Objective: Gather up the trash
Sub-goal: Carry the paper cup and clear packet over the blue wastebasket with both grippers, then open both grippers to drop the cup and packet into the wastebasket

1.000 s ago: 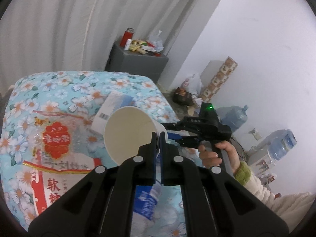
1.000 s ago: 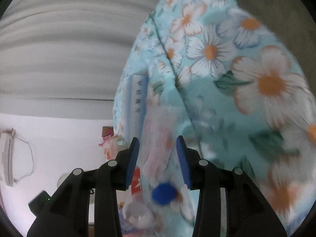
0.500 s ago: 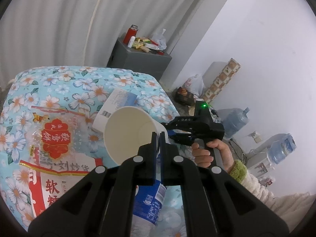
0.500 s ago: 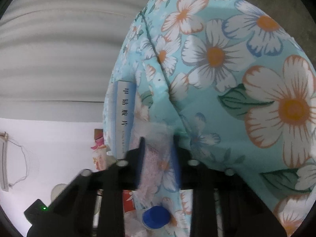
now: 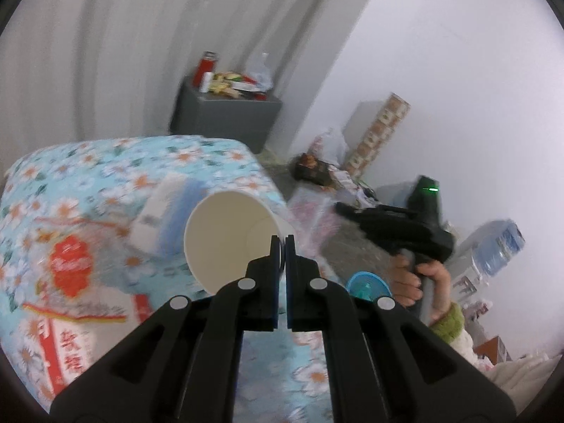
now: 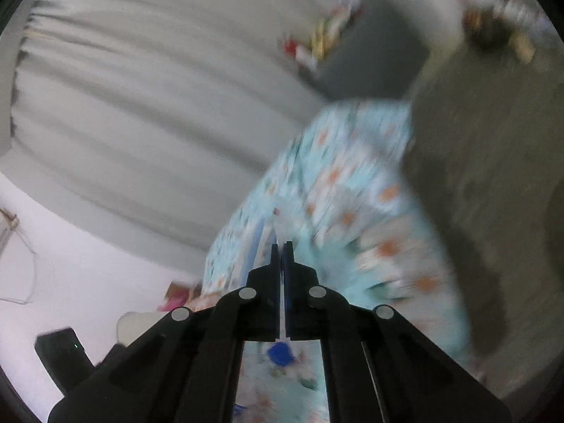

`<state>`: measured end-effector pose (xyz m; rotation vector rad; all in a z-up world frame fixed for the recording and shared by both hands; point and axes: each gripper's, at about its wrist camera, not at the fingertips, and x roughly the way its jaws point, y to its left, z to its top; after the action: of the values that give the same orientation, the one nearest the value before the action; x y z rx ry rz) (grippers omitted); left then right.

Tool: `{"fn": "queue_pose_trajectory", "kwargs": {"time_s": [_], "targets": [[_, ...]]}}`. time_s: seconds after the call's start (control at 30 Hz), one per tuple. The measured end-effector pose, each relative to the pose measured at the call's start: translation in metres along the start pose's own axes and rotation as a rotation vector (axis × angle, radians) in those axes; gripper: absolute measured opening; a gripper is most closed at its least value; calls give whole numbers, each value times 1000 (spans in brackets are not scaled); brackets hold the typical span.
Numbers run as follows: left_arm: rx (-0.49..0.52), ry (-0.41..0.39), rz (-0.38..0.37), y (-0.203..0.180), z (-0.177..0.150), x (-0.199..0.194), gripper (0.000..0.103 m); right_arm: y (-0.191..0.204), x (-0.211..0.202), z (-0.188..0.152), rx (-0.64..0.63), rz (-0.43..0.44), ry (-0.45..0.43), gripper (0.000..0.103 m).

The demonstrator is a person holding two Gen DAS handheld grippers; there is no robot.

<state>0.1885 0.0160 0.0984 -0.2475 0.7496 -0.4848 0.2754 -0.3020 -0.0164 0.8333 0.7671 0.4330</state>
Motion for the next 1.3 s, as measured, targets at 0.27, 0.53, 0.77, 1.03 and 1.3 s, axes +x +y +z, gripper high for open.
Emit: {"fn": "queue_pose_trajectory", "kwargs": {"time_s": [0.27, 0.53, 0.77, 1.03, 1.3], "targets": [[220, 148, -144, -131, 17, 94, 1, -67, -197, -23, 23, -311, -415, 2], [428, 447, -180, -270, -33, 273, 1, -188, -272, -57, 259, -582, -572, 2], [498, 702, -146, -317, -114, 410, 1, -285, -248, -47, 321, -689, -477, 2], [530, 816, -91, -336, -167, 514, 20, -354, -195, -21, 267, -786, -311, 4], [484, 821, -88, -328, -160, 513, 46, -396, -201, -54, 411, -758, -298, 44]]}}
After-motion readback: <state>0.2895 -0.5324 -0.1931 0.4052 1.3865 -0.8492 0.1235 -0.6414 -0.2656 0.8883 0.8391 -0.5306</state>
